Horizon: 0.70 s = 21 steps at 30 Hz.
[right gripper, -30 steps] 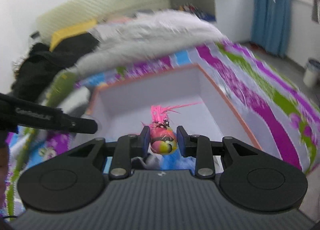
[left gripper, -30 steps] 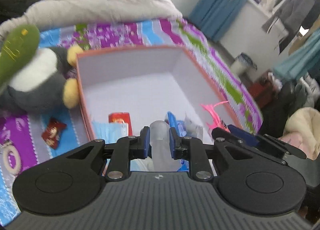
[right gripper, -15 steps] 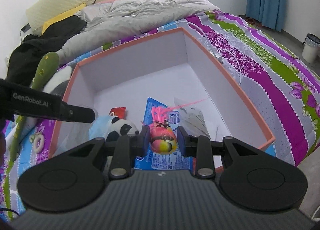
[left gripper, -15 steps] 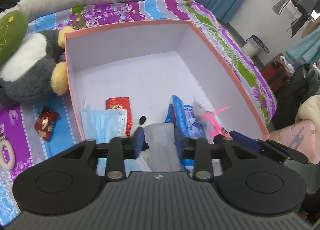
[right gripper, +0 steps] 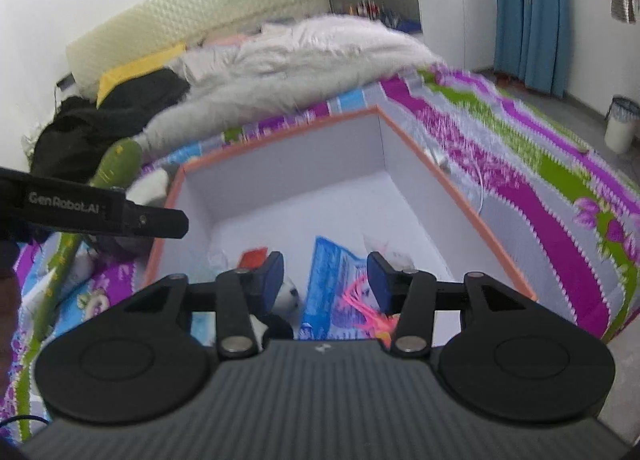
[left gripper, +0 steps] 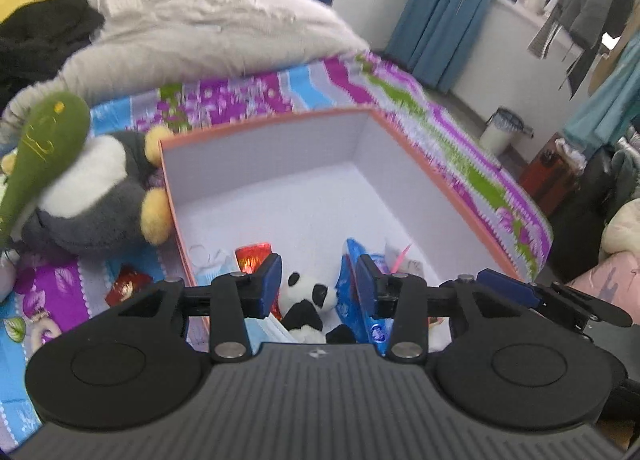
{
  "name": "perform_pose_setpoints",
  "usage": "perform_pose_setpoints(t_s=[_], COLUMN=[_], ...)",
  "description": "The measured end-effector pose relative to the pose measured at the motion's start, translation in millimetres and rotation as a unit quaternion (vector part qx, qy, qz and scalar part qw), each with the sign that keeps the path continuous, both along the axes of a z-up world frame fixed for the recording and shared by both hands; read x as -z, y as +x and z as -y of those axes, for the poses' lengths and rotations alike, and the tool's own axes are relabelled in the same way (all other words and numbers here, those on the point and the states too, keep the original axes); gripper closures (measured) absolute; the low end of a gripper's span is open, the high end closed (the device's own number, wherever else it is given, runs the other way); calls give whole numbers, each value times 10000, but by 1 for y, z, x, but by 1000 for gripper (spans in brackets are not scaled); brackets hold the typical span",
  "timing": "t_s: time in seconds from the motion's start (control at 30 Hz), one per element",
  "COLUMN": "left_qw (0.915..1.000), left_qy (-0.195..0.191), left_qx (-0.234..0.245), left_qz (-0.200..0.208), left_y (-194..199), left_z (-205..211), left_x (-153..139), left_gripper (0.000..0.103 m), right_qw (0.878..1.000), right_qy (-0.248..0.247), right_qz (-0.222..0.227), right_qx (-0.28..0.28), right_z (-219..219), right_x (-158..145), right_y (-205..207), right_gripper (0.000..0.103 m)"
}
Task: Organize soft objects
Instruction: 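Open both tools to drop the translucent item and pink toy into the box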
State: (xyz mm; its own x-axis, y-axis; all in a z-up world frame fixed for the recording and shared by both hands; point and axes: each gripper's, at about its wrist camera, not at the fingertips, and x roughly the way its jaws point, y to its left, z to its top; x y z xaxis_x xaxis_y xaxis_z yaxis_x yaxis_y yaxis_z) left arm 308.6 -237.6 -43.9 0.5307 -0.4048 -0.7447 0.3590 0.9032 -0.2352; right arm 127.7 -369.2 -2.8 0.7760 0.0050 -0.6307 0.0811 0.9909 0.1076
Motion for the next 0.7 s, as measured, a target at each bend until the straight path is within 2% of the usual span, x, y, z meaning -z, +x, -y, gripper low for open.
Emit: perform_pose_setpoints(t_s=[0.37, 0.57, 0.7], left_qw=[9972, 9953, 9948], left_qy=[-171, -289, -175], left_qx=[-275, -550, -643], left_qz=[667, 737, 776], left_y=[-61, -89, -106], left_z=[-50, -81, -98], left_x=[-29, -32, -27], left_gripper=[56, 55, 54], right_qw=[9972, 9955, 9947], right_qy=[122, 107, 114], right_qz=[626, 727, 714], right_qx=[-379, -602, -730], right_z=[-33, -54, -68], right_x=[-23, -24, -22], right_y=[-40, -53, -60], right_gripper=[54, 54, 54])
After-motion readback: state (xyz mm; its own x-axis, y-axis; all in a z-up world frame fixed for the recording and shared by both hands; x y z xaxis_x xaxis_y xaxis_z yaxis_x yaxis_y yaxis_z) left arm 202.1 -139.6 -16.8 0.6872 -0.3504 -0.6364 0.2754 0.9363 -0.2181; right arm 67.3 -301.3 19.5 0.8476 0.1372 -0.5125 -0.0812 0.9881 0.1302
